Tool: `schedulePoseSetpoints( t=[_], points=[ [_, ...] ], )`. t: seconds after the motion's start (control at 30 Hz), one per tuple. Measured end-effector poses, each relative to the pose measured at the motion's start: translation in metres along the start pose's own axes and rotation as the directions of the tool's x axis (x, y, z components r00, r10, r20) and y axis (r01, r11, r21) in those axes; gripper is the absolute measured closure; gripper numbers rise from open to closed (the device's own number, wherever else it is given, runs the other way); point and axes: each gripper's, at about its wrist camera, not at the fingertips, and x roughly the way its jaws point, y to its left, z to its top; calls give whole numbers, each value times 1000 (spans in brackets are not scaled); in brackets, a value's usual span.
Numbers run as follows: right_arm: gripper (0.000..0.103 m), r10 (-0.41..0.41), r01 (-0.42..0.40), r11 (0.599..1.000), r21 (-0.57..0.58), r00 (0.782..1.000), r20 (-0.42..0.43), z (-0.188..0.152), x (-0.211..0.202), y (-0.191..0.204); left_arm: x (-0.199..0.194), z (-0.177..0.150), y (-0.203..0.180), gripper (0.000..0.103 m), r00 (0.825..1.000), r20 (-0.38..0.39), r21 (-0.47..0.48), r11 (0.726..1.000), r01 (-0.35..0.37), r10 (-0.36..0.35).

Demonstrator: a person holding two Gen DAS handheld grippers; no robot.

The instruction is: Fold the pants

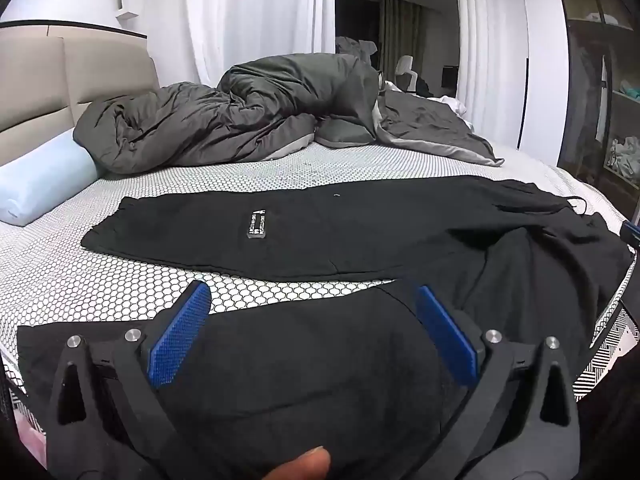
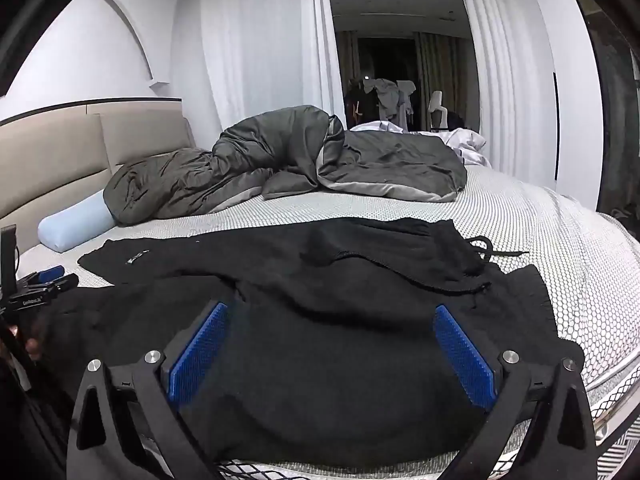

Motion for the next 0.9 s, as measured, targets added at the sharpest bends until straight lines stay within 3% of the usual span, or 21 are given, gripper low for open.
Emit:
schedulePoseSetpoints(
  t=[0.37,0.9],
  points=[
    [0,-8,8,1000,9,1000,-6,-3,-3,-2,2,1,-1,1,1000,12,3,1000,29,-29],
    [0,-17,17,1000,5,1000,-12,-4,-6,-3,9,-2,-3,1,1000,1,-1,1000,12,-12]
  ],
)
